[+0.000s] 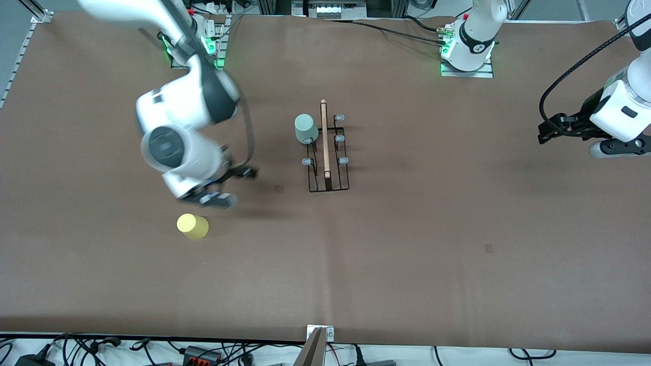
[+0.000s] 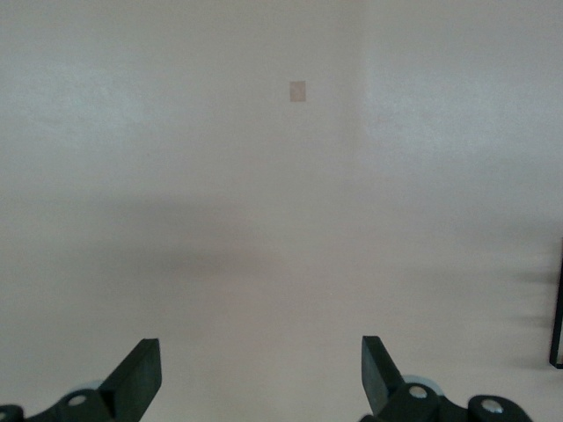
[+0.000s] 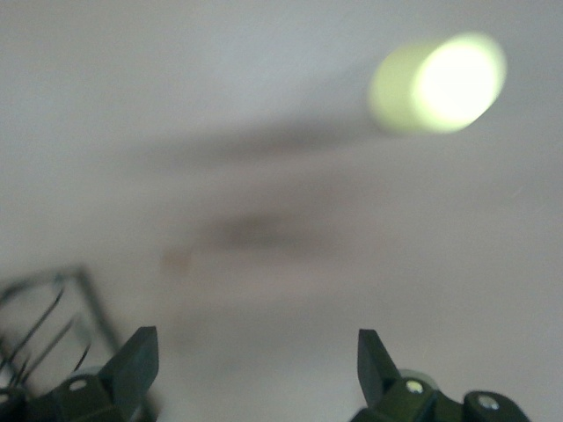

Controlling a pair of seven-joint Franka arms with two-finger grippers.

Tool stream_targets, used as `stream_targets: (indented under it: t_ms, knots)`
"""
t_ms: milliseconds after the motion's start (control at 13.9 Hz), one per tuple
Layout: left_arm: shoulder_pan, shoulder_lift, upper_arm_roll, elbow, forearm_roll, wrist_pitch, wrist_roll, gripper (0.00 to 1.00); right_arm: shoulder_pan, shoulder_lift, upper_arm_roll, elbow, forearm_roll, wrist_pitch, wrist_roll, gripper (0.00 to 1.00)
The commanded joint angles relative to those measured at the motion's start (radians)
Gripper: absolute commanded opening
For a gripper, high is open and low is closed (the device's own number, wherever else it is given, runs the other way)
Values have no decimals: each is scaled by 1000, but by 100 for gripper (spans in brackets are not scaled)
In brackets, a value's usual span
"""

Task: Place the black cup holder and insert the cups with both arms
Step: 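Move the right gripper to the yellow cup and grasp it, then lift the yellow cup with the right gripper and carry it toward the rack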

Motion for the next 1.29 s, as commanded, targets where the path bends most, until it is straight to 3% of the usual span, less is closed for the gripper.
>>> stream_targets:
  t_ms: [0,432,1223]
  knots:
    - [12,8,-9,23,-20,-15,-4,100,-81,87,-9,49,-21,120,-51,100]
    - [14,8,-9,23,-20,-15,-4,100,-159,287,-9,221,-21,162,-280,100]
    - [14,8,-9,21,-21,-16,-4,100,-185,313,-9,218,-25,110,-360,100]
